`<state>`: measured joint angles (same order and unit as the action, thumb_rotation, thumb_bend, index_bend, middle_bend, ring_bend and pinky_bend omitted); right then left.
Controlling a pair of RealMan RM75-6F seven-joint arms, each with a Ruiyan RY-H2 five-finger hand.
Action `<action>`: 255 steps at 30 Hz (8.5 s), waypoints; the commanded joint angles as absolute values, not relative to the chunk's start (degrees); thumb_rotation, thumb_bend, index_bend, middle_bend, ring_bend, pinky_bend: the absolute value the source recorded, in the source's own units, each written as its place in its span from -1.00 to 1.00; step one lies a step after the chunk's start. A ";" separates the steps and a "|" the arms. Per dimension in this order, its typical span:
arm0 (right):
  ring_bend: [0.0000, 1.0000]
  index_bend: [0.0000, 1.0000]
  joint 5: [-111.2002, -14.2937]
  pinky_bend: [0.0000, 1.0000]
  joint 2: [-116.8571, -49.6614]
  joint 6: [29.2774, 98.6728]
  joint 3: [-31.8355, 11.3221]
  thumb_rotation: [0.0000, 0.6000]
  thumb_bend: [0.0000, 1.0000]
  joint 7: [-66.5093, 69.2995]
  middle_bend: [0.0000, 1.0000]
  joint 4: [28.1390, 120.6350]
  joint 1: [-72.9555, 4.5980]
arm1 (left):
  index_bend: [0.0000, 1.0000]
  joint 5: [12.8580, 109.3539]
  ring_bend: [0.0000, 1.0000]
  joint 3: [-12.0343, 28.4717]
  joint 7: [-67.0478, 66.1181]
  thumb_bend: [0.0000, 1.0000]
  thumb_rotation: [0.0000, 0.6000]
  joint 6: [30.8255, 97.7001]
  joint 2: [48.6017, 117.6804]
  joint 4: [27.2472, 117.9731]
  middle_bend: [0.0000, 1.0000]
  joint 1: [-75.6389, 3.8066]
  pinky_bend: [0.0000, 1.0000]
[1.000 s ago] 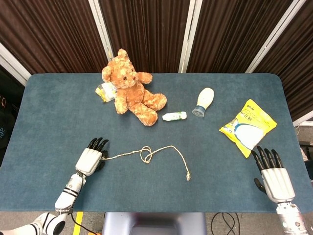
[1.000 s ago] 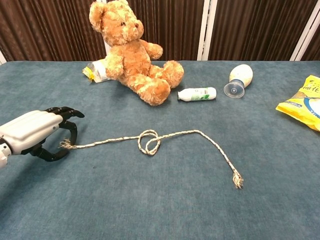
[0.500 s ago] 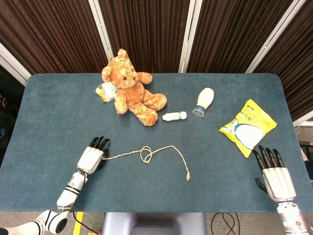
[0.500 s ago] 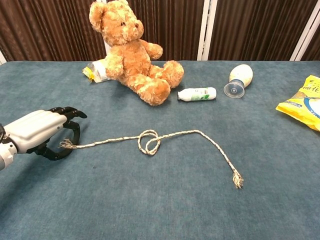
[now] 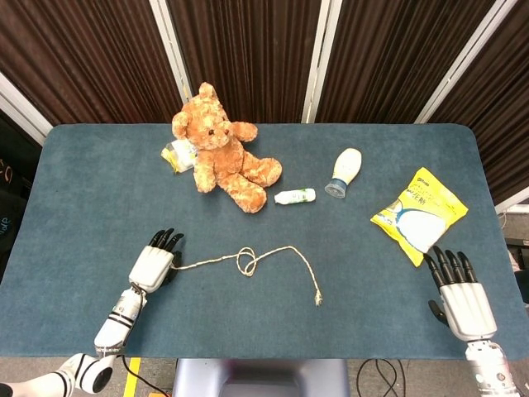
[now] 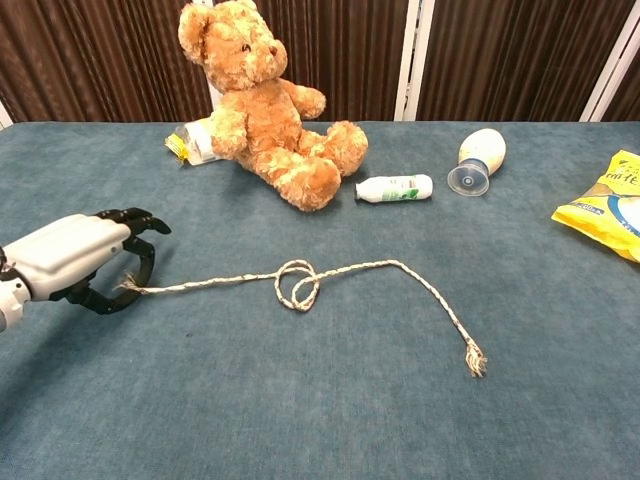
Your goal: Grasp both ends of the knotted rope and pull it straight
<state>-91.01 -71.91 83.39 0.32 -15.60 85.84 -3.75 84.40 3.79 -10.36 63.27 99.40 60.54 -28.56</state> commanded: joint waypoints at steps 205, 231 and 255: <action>-1.00 -1.00 -83.03 -1.00 -84.04 62.27 0.02 1.00 0.11 -9.12 -1.00 57.50 -20.01 | -1.00 71.23 -1.00 6.69 -6.39 -0.14 1.00 51.53 89.88 49.68 -0.94 -28.05 -0.73; -1.00 -1.00 -81.11 -1.00 -73.70 57.15 1.68 0.52 -0.65 -5.37 -1.00 67.36 -19.06 | -1.00 72.84 -1.00 5.70 -4.76 -0.14 1.00 57.67 83.06 60.74 -0.95 -24.50 -0.70; -1.00 -1.00 -95.15 -1.00 -67.69 97.82 3.25 0.55 -0.65 -3.87 -1.00 80.27 -1.45 | -1.00 91.16 -1.00 -4.97 -1.68 -0.16 1.00 93.19 69.39 81.55 -1.00 -3.58 -0.82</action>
<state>-93.86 -68.51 96.41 2.73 -2.95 78.86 -2.79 88.86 -3.48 -1.77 90.75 70.39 81.66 -5.52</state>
